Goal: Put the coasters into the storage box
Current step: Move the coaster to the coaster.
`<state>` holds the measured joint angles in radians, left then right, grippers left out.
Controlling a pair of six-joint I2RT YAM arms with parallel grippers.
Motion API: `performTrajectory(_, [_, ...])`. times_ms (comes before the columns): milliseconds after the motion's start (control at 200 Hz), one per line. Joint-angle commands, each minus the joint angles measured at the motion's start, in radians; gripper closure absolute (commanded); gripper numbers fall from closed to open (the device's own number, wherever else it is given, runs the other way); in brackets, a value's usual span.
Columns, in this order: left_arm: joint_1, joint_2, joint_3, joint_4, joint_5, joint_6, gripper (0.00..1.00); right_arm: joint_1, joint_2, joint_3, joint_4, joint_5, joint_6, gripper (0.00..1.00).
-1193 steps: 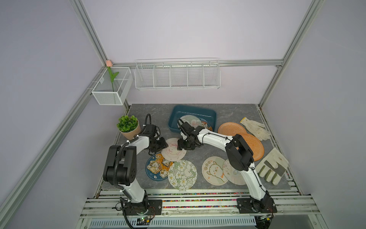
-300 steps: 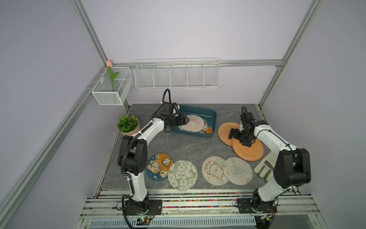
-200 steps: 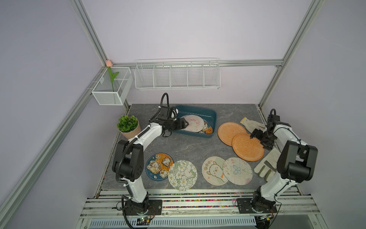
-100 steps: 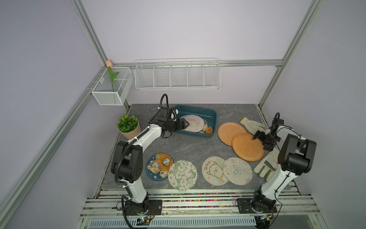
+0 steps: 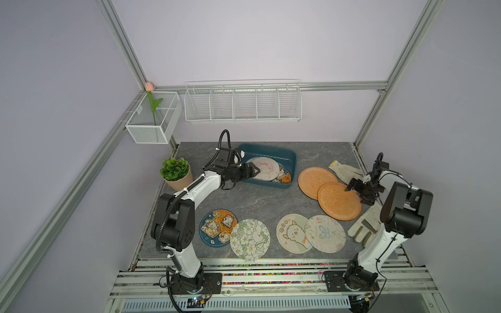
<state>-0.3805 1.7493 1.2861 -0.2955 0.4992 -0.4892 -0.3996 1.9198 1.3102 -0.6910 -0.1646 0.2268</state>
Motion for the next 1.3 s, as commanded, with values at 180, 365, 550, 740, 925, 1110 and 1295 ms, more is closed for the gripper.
performTrajectory(180, [-0.003,-0.045,-0.012,0.008,0.012,0.0,0.16,-0.016,0.015,-0.007,0.026,0.035,-0.091,0.03])
performTrajectory(365, [-0.003,-0.056,-0.028,0.01,0.009,-0.002,0.16,-0.033,0.013,-0.018,0.047,-0.057,-0.107,0.05])
performTrajectory(550, [-0.003,-0.058,-0.028,0.014,0.011,-0.003,0.15,-0.033,0.017,-0.025,0.035,-0.095,-0.125,0.08])
performTrajectory(740, [-0.011,-0.06,-0.024,0.014,0.013,-0.003,0.15,-0.03,0.015,-0.053,0.05,-0.179,-0.128,0.09])
performTrajectory(925, [-0.027,-0.058,-0.024,0.015,0.018,-0.004,0.15,-0.018,-0.005,-0.076,0.05,-0.218,-0.124,0.09])
performTrajectory(1110, [-0.054,-0.051,-0.021,0.023,0.028,-0.008,0.14,0.007,-0.03,-0.087,0.051,-0.263,-0.11,0.11])
performTrajectory(1295, [-0.091,-0.039,-0.012,0.031,0.033,-0.011,0.14,0.05,-0.029,-0.075,0.057,-0.296,-0.089,0.12])
